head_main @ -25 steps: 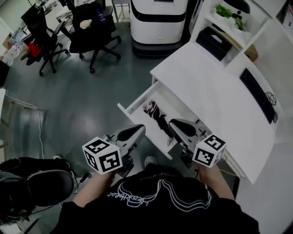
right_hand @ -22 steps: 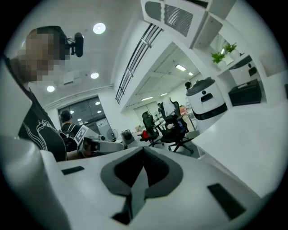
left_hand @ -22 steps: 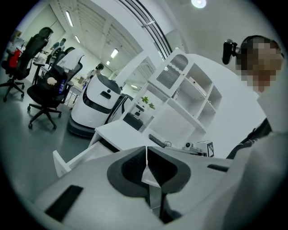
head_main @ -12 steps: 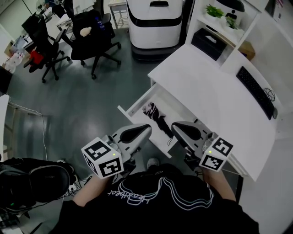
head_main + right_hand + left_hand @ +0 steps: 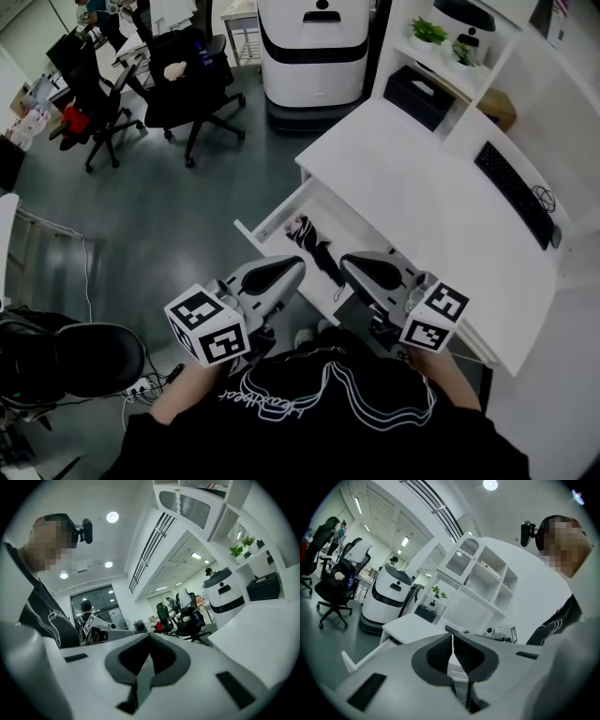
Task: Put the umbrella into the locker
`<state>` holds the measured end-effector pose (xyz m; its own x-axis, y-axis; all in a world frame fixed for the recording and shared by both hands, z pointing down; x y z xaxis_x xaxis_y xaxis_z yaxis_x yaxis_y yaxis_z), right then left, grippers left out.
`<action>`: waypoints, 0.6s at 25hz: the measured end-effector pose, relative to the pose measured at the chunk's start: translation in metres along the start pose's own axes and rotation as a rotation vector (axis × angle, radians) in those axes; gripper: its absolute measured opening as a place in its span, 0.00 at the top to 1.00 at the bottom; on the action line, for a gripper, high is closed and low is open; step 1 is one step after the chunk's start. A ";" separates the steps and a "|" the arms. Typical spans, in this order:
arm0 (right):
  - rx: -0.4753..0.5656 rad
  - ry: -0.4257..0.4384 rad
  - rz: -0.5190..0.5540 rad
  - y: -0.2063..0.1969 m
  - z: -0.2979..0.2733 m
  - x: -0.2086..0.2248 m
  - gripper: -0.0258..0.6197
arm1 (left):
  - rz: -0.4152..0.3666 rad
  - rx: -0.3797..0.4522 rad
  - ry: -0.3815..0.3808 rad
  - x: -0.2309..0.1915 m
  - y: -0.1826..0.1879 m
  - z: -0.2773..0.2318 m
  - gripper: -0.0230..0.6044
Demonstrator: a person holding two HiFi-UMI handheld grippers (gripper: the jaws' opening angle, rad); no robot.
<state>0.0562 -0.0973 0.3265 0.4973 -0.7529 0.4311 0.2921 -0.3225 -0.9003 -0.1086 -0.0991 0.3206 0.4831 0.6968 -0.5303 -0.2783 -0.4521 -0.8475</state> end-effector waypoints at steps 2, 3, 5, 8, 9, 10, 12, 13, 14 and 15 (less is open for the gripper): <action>-0.009 0.008 0.007 0.006 0.000 0.003 0.96 | 0.006 0.008 0.003 0.002 0.004 -0.006 0.94; -0.012 0.014 0.010 0.009 0.000 0.004 0.96 | 0.006 0.010 0.004 0.002 0.006 -0.009 0.94; -0.016 0.024 0.013 0.014 0.001 0.006 0.96 | 0.004 0.011 0.010 0.003 0.008 -0.015 0.94; -0.030 0.023 0.001 0.018 0.005 0.015 0.96 | 0.015 0.013 0.025 0.003 0.009 -0.025 0.94; -0.035 0.023 -0.003 0.019 0.006 0.019 0.96 | 0.019 0.013 0.029 0.003 0.009 -0.028 0.94; -0.038 0.025 -0.005 0.021 0.005 0.022 0.96 | 0.020 0.012 0.032 0.002 0.010 -0.031 0.94; -0.044 0.037 -0.007 0.024 0.003 0.028 0.96 | 0.023 0.007 0.042 -0.001 0.010 -0.036 0.94; -0.047 0.043 -0.010 0.024 0.001 0.030 0.96 | 0.027 0.004 0.049 -0.003 0.010 -0.038 0.94; -0.050 0.048 -0.014 0.024 0.000 0.033 0.96 | 0.034 0.001 0.058 -0.006 0.009 -0.040 0.94; -0.053 0.051 -0.020 0.024 -0.002 0.036 0.96 | 0.042 -0.002 0.067 -0.008 0.008 -0.041 0.94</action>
<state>0.0796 -0.1333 0.3204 0.4493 -0.7735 0.4470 0.2571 -0.3672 -0.8939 -0.0804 -0.1314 0.3191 0.5252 0.6386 -0.5625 -0.2975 -0.4815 -0.8244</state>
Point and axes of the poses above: the fingertips, and each gripper's own axes: z backward along the fingers, x to its right, y out of its top, the point moved 6 cm from there along z, backward along the fingers, and after that the axes turned 8 degrees about x, right-handed, at the moved point
